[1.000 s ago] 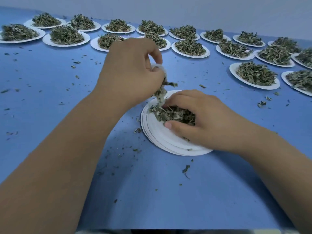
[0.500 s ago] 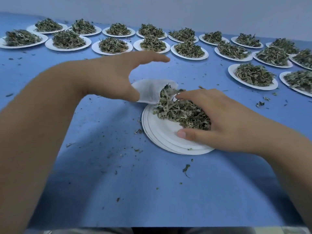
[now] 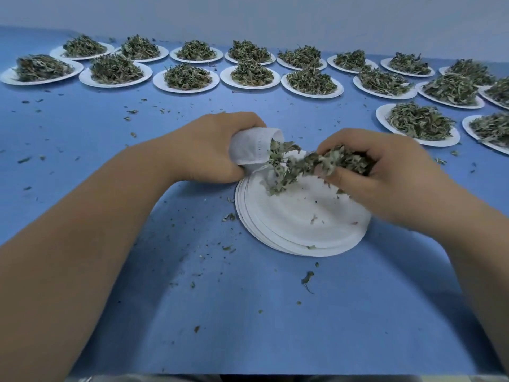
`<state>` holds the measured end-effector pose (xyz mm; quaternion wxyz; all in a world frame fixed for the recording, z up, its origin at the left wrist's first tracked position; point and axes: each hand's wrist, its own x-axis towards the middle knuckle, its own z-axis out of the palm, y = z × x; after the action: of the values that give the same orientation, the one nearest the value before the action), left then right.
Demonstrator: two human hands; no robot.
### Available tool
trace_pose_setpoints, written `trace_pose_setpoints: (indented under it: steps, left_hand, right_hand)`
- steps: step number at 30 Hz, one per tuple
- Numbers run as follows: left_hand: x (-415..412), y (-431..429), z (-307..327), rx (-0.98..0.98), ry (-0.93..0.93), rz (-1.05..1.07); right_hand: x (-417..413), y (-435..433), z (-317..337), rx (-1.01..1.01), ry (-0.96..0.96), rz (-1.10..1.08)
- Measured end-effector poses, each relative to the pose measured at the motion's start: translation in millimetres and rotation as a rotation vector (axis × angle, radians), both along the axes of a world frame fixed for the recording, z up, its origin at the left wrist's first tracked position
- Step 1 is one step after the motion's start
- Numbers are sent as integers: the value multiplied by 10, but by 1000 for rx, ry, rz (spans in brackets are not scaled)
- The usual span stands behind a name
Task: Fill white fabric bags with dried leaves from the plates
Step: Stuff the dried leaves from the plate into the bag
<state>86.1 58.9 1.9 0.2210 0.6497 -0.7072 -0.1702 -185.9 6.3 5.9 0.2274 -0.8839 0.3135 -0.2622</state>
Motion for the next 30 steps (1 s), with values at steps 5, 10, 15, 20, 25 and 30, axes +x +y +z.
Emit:
trace_pose_setpoints:
  steps: [5, 10, 15, 20, 25, 30]
  left_hand:
    - [-80, 61, 102, -104, -61, 42]
    - [-321, 61, 114, -133, -43, 43]
    - [-465, 19, 94, -166, -75, 58]
    - [-575, -47, 179, -78, -107, 56]
    - [-586, -5, 127, -46, 2, 68]
    - [-570, 58, 121, -14, 25, 117]
  right_hand:
    - [26, -44, 208, -30, -129, -57]
    - [265, 5, 196, -22, -66, 11]
    - [344, -42, 208, -24, -117, 3]
    - [366, -133, 277, 21, -66, 40]
    - [383, -174, 209, 203, -173, -7]
    - [403, -163, 154, 331, -281, 28]
